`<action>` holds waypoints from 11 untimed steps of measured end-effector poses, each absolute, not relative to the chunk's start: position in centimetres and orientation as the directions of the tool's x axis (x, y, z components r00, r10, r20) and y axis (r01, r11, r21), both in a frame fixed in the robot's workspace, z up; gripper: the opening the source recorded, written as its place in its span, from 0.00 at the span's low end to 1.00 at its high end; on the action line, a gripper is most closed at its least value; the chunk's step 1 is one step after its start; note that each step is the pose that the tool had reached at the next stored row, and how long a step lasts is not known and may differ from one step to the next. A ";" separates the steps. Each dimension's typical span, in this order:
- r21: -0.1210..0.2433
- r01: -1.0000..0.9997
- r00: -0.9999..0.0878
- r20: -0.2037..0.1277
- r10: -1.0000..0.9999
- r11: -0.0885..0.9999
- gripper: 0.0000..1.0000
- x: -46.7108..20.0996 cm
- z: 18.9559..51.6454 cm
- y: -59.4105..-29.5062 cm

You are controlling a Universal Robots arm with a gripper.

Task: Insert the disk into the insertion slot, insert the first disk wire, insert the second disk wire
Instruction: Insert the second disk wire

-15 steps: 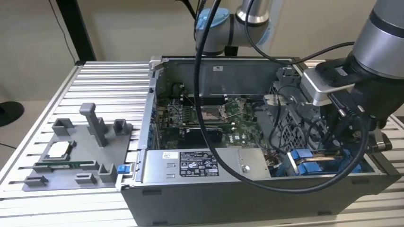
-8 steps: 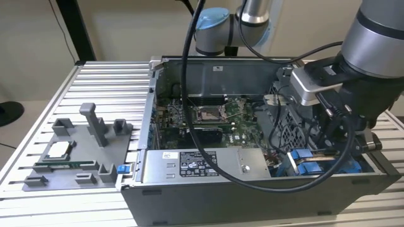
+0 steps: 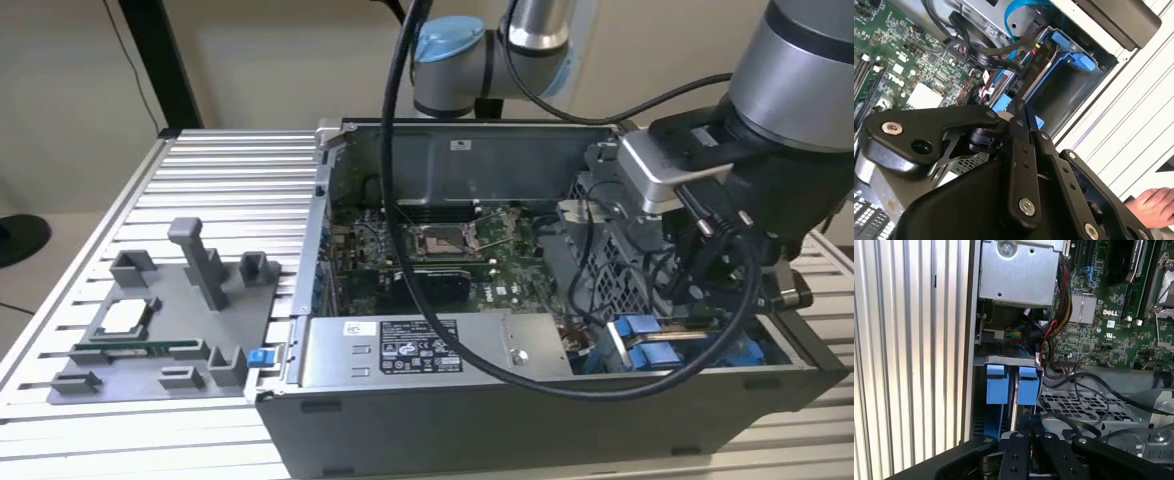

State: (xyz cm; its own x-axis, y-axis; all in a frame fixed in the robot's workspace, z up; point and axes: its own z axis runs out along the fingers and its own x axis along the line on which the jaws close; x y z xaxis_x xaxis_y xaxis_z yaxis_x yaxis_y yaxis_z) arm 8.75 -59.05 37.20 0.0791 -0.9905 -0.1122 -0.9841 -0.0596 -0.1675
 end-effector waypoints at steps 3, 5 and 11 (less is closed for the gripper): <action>-0.168 -0.984 0.084 -0.128 -0.988 -0.062 1.00 9.2 37.5 -59.1; -0.169 -0.984 0.088 -0.135 -0.987 -0.065 1.00 9.8 37.5 -59.1; -0.170 -0.983 0.097 -0.155 -0.983 -0.070 1.00 11.2 37.5 -59.1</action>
State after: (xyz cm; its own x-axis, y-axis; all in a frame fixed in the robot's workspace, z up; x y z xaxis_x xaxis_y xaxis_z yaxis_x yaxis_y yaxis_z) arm 11.18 -59.12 37.51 0.0965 -0.9832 -0.1552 -0.9830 -0.0697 -0.1699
